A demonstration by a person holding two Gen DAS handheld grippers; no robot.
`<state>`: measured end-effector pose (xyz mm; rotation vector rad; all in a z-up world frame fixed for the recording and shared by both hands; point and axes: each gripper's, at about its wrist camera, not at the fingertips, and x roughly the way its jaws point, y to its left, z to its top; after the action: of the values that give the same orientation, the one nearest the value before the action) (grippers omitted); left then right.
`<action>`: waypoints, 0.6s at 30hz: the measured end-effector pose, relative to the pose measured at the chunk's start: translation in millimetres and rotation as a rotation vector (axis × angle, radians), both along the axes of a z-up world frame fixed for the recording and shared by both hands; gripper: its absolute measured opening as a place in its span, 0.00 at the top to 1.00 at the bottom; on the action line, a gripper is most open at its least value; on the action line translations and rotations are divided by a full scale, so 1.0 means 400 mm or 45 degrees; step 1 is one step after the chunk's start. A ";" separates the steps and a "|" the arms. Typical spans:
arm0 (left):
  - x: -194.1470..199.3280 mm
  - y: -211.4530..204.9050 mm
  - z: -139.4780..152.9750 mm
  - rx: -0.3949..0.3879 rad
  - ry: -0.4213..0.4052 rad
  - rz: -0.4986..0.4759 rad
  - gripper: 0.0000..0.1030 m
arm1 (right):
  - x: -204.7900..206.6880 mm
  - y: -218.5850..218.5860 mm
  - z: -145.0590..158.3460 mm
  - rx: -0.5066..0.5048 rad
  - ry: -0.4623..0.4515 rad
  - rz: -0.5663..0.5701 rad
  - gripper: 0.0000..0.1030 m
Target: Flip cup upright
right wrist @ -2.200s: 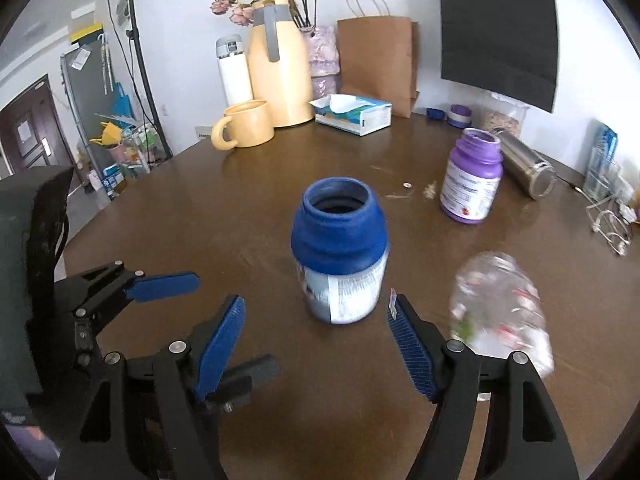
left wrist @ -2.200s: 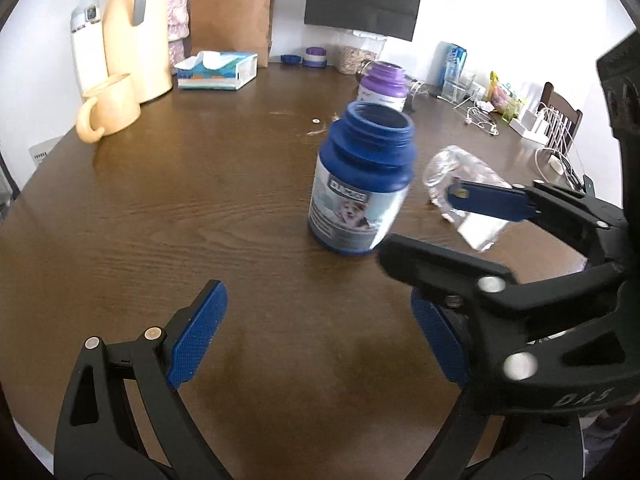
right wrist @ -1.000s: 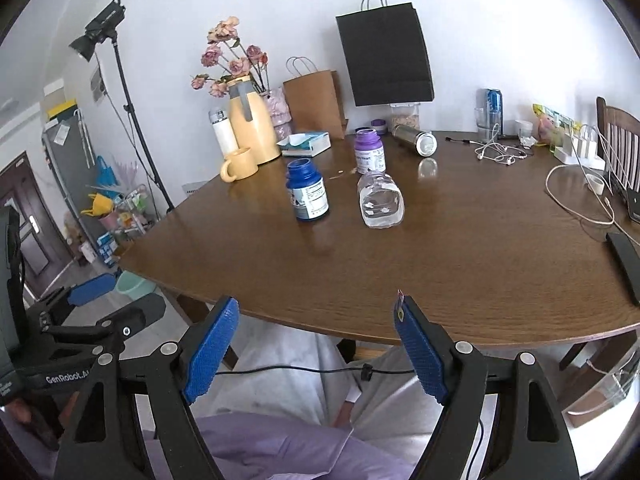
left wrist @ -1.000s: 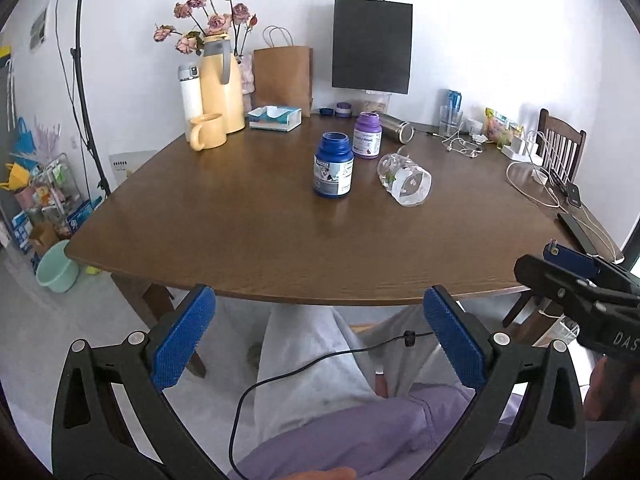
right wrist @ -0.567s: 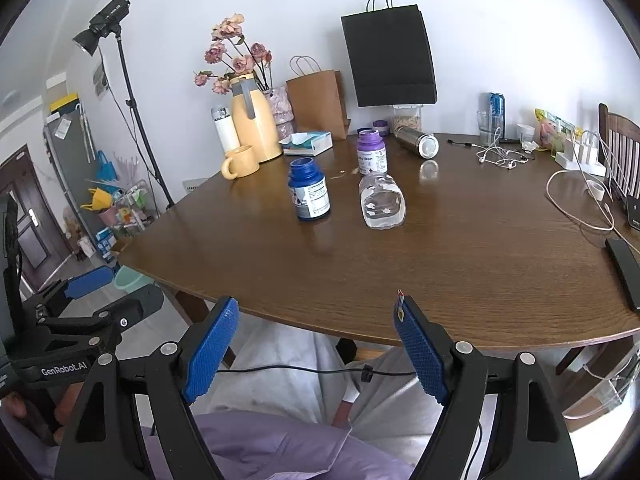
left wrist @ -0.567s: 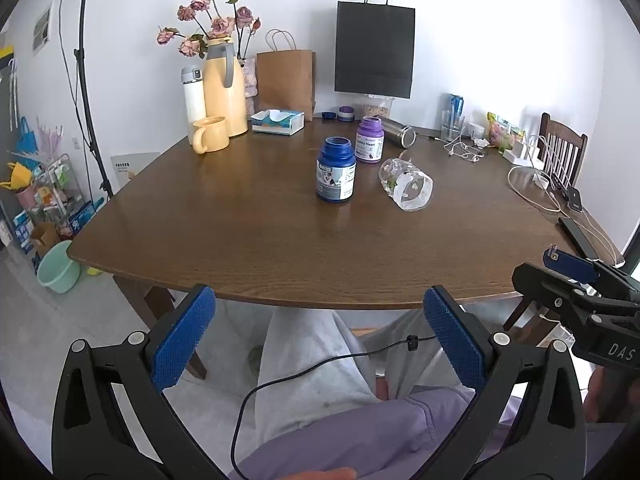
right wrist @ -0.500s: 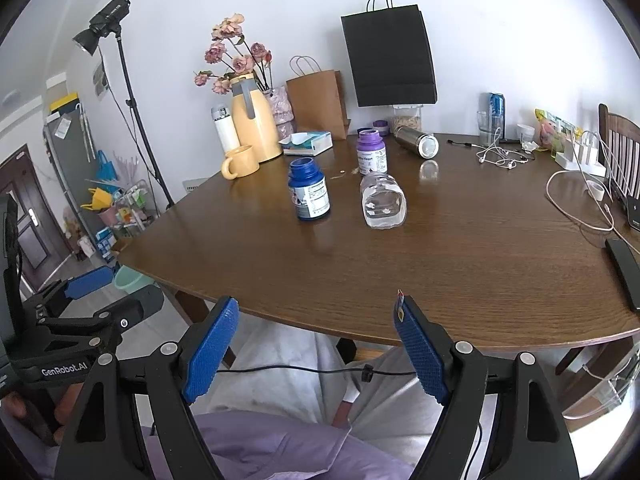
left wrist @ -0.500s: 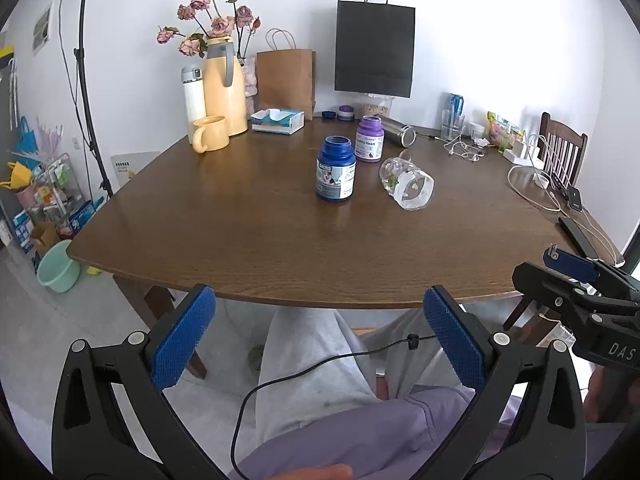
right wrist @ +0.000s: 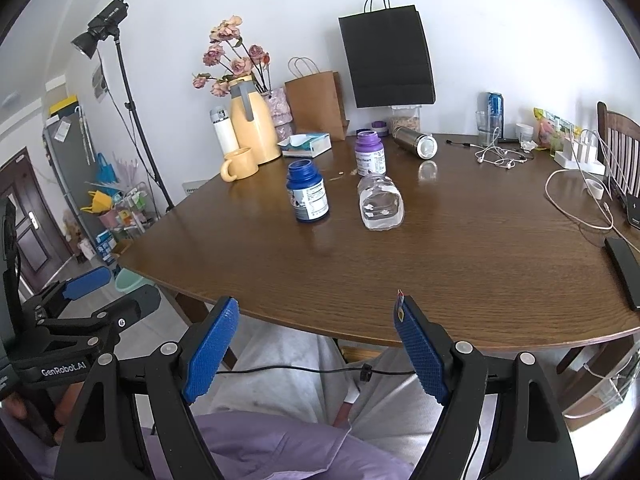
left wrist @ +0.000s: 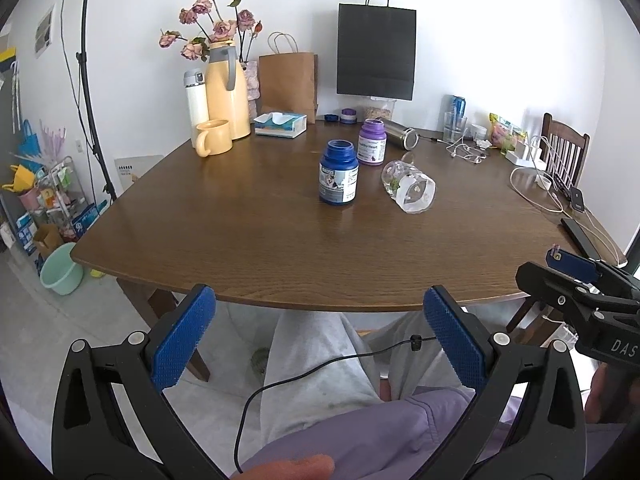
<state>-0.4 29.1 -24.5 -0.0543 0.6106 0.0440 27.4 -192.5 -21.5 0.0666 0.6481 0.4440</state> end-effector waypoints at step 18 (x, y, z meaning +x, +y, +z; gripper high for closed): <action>0.001 -0.002 0.001 0.021 -0.010 0.002 0.00 | 0.000 -0.005 0.001 0.001 -0.003 -0.006 0.18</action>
<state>-0.2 28.1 -23.9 -0.0389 0.6021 0.0501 27.4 -194.7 -21.2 0.0684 0.6454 0.4398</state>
